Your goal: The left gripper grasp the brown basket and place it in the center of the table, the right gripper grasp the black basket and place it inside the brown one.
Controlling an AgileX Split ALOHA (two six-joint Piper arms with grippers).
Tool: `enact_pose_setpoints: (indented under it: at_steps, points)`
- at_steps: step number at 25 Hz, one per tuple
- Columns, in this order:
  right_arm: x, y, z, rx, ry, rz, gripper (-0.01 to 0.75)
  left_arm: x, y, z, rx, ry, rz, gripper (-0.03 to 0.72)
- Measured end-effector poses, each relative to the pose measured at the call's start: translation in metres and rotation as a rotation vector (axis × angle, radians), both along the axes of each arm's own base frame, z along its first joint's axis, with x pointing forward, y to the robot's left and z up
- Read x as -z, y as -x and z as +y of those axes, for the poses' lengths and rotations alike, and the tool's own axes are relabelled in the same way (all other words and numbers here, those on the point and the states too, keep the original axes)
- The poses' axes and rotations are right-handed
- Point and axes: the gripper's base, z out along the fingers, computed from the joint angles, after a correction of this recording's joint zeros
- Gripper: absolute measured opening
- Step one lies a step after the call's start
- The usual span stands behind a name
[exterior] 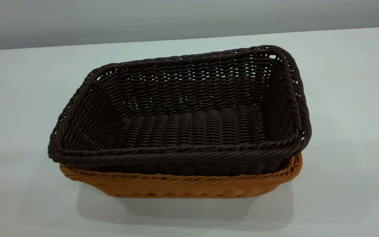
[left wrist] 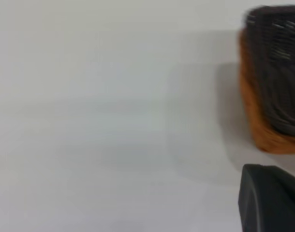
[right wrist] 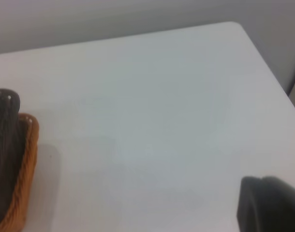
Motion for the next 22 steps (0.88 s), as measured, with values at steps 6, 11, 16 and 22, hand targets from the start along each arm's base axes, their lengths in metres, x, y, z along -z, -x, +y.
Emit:
enact_pose_setpoints:
  at_steps: [6, 11, 16, 22]
  points:
    - [0.0, -0.0003, 0.0, 0.0, -0.001, 0.002, 0.002, -0.0004, 0.0086, -0.0001, -0.049, -0.005, -0.058, -0.001]
    - [0.0, -0.0003, 0.0, 0.0, -0.001, 0.002, 0.002, -0.0004, 0.0085, -0.0001, -0.049, -0.005, -0.057, -0.001]
    - [0.0, -0.0003, 0.0, 0.0, -0.002, 0.001, 0.002, -0.0004, 0.0084, -0.0002, -0.048, -0.004, -0.057, -0.001]
    - [0.0, -0.0003, 0.0, 0.0, -0.002, 0.001, 0.002, -0.0004, 0.0084, -0.0002, -0.048, -0.003, -0.057, -0.001]
